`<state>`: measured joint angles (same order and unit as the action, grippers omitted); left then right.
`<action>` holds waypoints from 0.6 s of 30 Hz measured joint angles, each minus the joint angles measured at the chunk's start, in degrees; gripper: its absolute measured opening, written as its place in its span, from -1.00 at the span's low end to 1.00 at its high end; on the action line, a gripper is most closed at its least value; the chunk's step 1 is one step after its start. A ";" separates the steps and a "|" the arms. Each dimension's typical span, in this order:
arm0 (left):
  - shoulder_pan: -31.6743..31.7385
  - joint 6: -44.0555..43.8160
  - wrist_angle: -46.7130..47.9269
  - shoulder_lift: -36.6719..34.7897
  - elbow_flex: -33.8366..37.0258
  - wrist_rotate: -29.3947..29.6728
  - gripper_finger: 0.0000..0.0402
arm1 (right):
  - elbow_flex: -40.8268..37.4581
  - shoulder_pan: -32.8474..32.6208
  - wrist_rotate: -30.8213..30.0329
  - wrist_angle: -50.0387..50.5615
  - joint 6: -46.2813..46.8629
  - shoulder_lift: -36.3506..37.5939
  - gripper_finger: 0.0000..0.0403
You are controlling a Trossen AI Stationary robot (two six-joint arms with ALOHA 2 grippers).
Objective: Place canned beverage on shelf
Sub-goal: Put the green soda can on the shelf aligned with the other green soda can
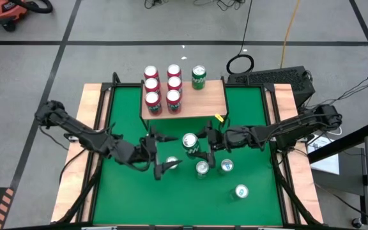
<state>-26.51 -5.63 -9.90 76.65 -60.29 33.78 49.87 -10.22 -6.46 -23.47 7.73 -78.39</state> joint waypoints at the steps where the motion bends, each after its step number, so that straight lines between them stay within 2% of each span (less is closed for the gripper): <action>1: -0.78 -0.50 1.50 -0.26 0.02 0.45 0.91 | 0.00 0.01 0.32 -0.32 -0.09 0.00 0.48; 9: -6.24 -7.43 9.35 -0.65 1.80 9.01 0.91 | 0.00 -0.58 0.68 -4.25 0.17 0.00 0.48; 13: -7.03 -9.55 5.89 0.10 4.66 9.97 0.91 | 0.07 -1.50 1.18 -8.29 -1.05 0.09 0.48; 18: -6.49 -6.61 -2.13 2.22 7.18 9.72 0.91 | 0.07 -2.54 3.78 -10.68 -1.54 0.02 0.48</action>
<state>-33.00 -12.24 -12.03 78.88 -53.11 43.50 49.93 -12.76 -2.68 -34.16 6.20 -78.37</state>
